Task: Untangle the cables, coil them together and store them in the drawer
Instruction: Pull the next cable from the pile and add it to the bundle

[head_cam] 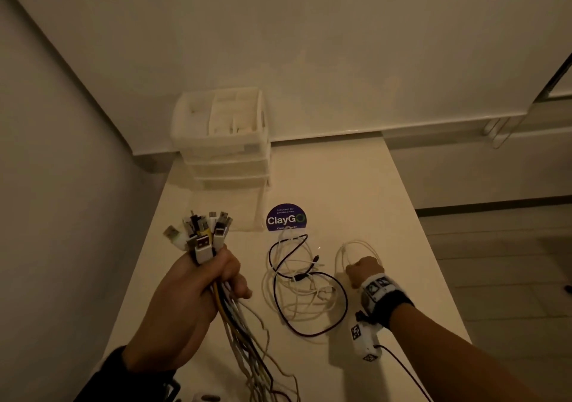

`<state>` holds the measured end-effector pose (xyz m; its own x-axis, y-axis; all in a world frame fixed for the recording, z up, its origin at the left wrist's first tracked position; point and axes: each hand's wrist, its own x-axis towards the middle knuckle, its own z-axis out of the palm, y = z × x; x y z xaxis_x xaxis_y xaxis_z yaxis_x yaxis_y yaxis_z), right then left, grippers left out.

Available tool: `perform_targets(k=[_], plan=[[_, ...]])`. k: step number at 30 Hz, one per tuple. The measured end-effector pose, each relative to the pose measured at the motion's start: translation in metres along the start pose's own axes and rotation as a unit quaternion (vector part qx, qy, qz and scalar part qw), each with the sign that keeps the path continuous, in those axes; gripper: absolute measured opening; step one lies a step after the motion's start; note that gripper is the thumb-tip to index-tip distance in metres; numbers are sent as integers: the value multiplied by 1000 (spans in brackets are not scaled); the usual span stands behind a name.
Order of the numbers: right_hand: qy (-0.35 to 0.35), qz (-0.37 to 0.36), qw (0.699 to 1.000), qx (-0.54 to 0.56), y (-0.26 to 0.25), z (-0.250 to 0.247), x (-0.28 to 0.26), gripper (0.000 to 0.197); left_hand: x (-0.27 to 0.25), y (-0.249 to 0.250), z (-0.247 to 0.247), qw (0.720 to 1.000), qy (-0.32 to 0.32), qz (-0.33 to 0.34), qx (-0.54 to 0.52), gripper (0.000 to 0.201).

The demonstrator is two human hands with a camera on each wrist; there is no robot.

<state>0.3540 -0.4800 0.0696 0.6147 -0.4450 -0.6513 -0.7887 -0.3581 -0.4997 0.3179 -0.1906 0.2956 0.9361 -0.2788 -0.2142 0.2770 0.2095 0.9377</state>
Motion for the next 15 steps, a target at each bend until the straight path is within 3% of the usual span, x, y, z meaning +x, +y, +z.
perform_targets(k=[1,3,6,7,9,12,15], plan=[[-16,21,994,105,-3,-7,-4,15,2,-1,0,1000,6,-2,4,18],[-53,42,943,327,-14,-23,-22,14,9,-2,3,1000,18,-8,12,26],[-113,-46,851,512,-39,-47,-63,15,19,-2,14,999,20,-6,27,33],[-126,-99,840,518,-50,-53,-79,16,23,-2,19,1000,13,-1,24,32],[-119,-210,849,470,-73,-58,-116,16,31,-4,26,1000,2,3,10,32],[-51,-385,857,339,-98,-55,-172,12,42,-4,34,999,-22,28,8,35],[14,-486,840,241,-113,-45,-212,7,50,1,40,994,-47,89,35,28]])
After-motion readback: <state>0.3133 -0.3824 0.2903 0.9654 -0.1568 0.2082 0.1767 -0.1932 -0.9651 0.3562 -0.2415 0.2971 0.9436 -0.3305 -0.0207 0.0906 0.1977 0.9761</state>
